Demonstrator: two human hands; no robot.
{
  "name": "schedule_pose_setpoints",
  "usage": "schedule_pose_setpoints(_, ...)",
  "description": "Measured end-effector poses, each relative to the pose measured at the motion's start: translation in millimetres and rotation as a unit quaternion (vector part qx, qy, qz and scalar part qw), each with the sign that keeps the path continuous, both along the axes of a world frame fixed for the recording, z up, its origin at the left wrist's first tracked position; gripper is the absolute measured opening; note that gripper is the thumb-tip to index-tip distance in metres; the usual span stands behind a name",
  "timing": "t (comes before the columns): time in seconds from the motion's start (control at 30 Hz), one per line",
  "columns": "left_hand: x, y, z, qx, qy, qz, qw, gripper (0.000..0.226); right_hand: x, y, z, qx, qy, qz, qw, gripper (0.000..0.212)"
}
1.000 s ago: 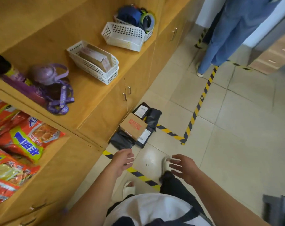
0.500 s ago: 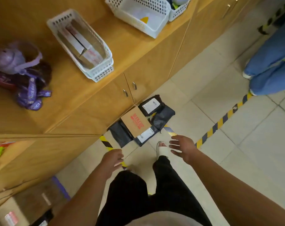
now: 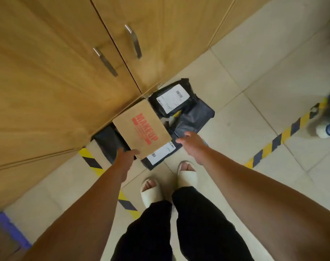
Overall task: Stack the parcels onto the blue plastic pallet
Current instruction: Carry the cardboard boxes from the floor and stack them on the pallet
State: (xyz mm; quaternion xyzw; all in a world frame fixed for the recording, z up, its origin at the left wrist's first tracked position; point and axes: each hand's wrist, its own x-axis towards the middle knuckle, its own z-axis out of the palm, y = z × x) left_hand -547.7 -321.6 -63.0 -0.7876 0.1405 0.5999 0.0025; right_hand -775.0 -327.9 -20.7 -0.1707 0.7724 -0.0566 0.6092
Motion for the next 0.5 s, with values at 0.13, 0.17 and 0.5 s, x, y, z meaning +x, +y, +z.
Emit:
schedule_pose_setpoints(0.13, 19.5, -18.9, -84.0, -0.025, 0.041, 0.126, 0.991, 0.057, 32.6, -25.7, -65.1, 0.004, -0.014, 0.061, 0.998, 0.077)
schedule_pose_setpoints(0.17, 24.7, -18.5, -103.8, -0.016, 0.053, 0.147, 0.988, 0.058, 37.7, -30.6, -76.0, 0.014, -0.016, 0.063, 0.998, 0.075)
schedule_pose_setpoints(0.5, -30.2, -30.2, 20.8, -0.133, 0.042, 0.165, 0.976, 0.038, 43.0, -9.0, -11.9, 0.032, -0.03, -0.008, 0.999, 0.047)
